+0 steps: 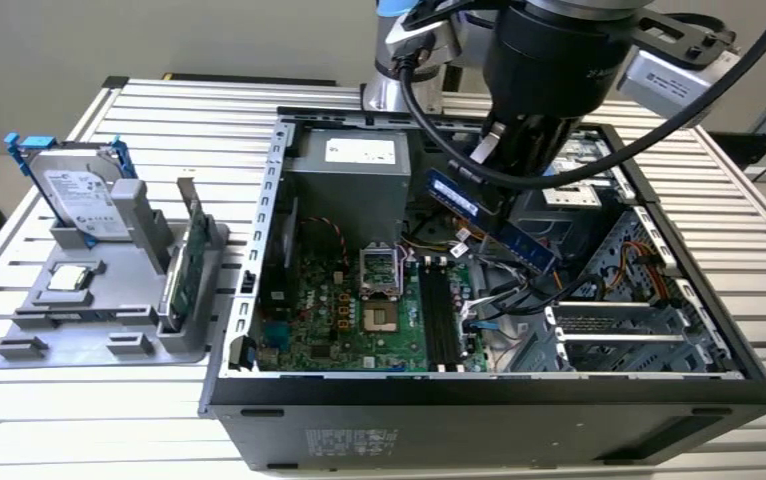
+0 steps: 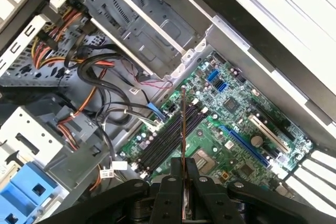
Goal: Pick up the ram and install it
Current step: 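Insert the ram into the slot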
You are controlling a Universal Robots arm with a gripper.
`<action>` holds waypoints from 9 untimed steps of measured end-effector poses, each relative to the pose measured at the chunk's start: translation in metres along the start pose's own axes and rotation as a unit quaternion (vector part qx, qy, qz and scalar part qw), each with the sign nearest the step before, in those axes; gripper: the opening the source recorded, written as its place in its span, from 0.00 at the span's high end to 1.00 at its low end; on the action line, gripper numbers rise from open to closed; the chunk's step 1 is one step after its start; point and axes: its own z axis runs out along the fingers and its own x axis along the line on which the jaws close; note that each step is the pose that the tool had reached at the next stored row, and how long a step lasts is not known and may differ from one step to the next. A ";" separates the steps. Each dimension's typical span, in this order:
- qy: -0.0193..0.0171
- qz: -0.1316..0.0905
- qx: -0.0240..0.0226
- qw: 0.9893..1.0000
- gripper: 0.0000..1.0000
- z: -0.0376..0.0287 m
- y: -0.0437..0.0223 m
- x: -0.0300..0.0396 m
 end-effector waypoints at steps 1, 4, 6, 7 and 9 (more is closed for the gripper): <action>0.000 0.005 0.000 1.000 1.00 0.0000 0.0000 0.0000; 0.000 0.022 0.000 1.000 1.00 0.0000 0.0000 0.0000; 0.000 0.033 0.000 0.999 1.00 0.0000 0.0000 0.0000; 0.000 0.039 0.000 0.999 1.00 0.0000 0.0000 0.0000; 0.000 0.050 0.000 0.999 1.00 0.0000 0.0000 0.0000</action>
